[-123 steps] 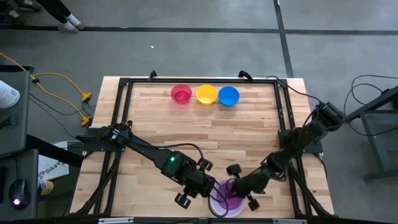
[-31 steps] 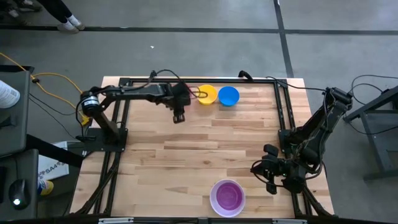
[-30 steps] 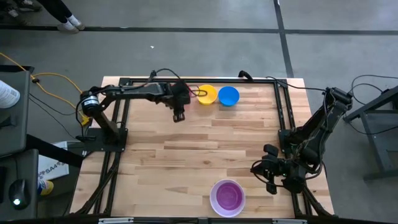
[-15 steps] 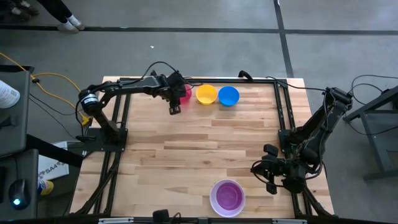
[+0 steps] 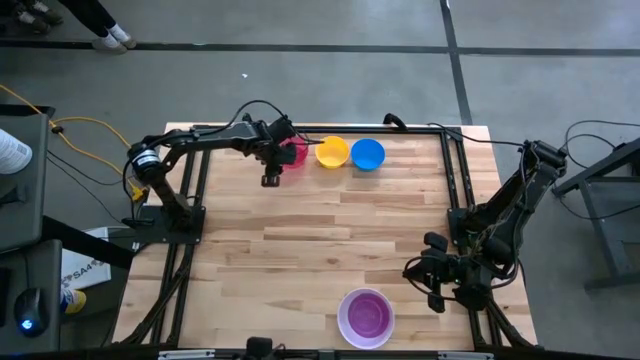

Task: Nest bowls inside each other
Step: Stack the red bowl on the violet bowl

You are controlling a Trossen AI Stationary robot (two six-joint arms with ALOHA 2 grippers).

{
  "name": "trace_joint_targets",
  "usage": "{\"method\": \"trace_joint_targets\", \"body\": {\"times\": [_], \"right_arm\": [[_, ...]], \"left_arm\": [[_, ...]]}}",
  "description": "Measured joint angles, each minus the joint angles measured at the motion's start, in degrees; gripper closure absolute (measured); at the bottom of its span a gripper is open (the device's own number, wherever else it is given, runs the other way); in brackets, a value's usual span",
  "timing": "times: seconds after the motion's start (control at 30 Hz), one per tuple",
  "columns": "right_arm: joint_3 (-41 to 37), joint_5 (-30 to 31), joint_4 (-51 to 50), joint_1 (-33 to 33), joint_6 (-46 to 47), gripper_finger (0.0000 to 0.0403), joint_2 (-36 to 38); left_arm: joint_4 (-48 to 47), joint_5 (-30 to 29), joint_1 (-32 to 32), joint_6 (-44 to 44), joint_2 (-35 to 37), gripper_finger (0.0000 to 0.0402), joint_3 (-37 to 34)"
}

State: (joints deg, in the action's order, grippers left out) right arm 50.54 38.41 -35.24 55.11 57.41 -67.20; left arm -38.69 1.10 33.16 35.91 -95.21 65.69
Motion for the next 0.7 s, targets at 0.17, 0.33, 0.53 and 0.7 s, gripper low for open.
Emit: {"method": "trace_joint_targets", "body": {"times": [0.17,0.33,0.53,0.7], "right_arm": [[0.0,0.1,0.3,0.0,0.0,0.0382,0.0],[0.0,0.1,1.4,0.0,0.0,0.0382,0.0],[0.0,0.2,1.9,0.0,0.0,0.0382,0.0],[0.0,0.2,2.8,0.0,0.0,0.0382,0.0]], "left_arm": [[0.4,-0.9,1.5,1.5,-1.0,0.0286,0.0],[2.2,-1.0,2.6,2.7,-1.4,0.0286,0.0],[2.8,-0.7,3.0,4.4,-1.4,0.0286,0.0],[2.8,-0.2,4.2,4.6,-1.4,0.0286,0.0]]}}
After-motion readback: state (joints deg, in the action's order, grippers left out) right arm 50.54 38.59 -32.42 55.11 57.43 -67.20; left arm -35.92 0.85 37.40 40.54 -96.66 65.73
